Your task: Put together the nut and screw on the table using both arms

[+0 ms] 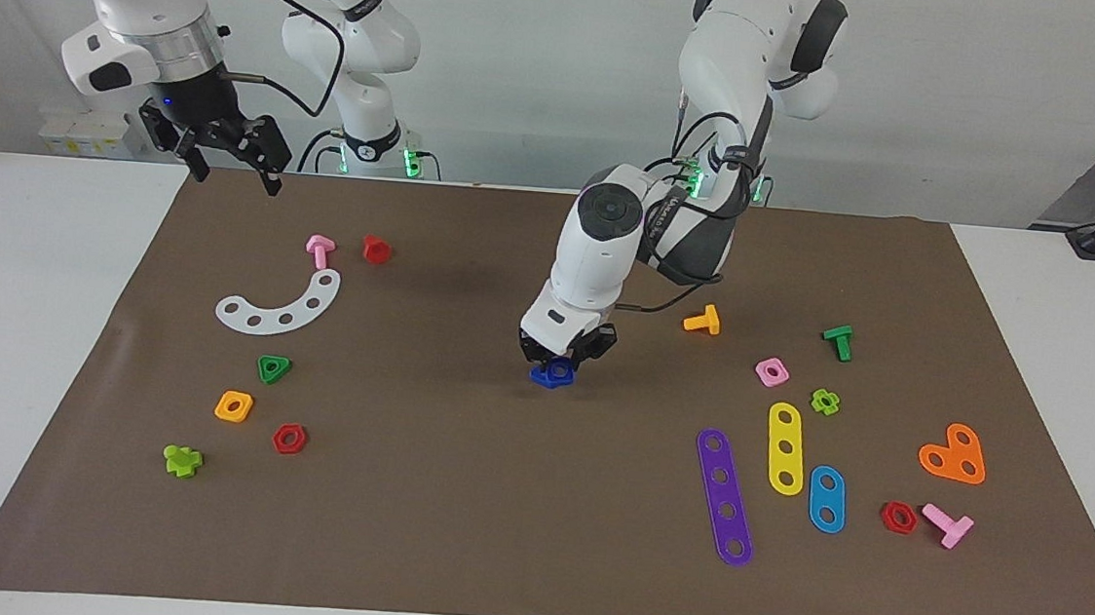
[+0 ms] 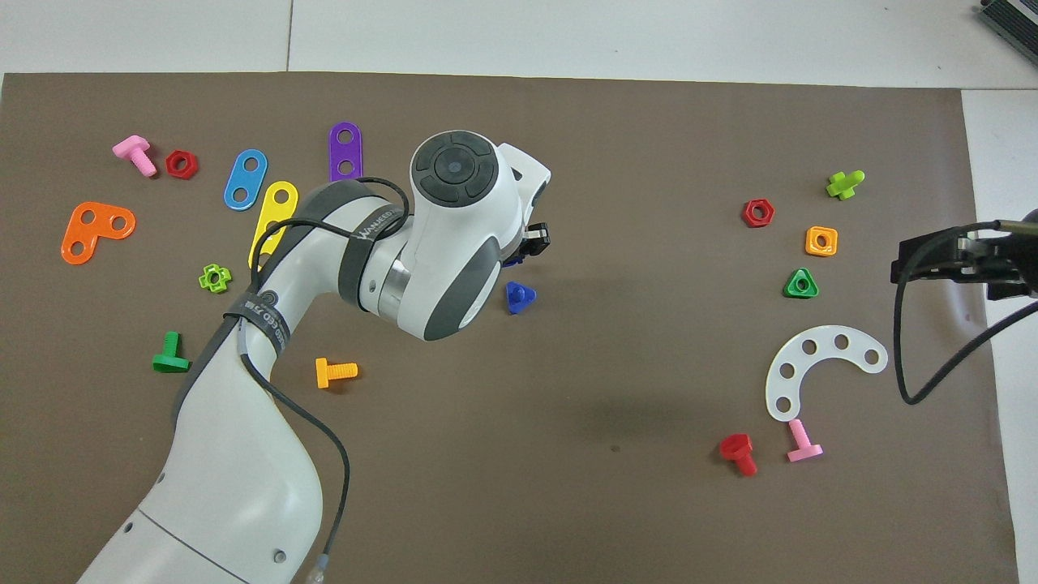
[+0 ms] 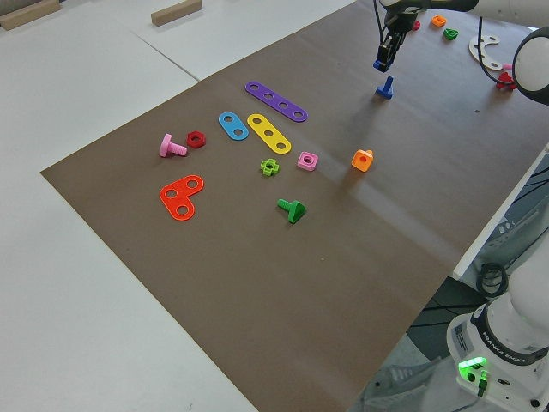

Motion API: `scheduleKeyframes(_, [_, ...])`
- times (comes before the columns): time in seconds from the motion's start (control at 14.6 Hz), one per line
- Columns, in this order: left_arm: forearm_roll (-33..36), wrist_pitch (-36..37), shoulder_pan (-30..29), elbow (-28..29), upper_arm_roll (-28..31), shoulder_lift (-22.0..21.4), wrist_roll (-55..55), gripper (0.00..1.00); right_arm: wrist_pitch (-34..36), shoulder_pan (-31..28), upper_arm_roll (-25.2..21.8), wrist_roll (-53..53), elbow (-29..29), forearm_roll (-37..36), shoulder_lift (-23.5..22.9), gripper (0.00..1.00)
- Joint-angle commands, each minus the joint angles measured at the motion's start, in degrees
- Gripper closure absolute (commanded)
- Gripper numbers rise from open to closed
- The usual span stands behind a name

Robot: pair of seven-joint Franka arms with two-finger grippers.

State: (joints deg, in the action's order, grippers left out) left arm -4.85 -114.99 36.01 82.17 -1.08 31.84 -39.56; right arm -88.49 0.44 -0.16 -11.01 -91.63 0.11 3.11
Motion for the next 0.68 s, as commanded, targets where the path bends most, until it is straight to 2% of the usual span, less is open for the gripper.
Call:
scheduleKeyframes(0.0, [-0.8, 0.5, 1.5, 1.8, 1.0, -0.5, -0.6, 0.76, -1.2, -0.5, 0.2, 0.0, -1.8, 0.2, 1.4, 0.0])
scheduleKeyframes(0.62, [-1.0, -0.6, 2.4, 4.2, 0.8, -0.9, -2.6, 0.77, -1.2, -0.7, 0.2, 0.1, -1.8, 0.2, 1.4, 0.0])
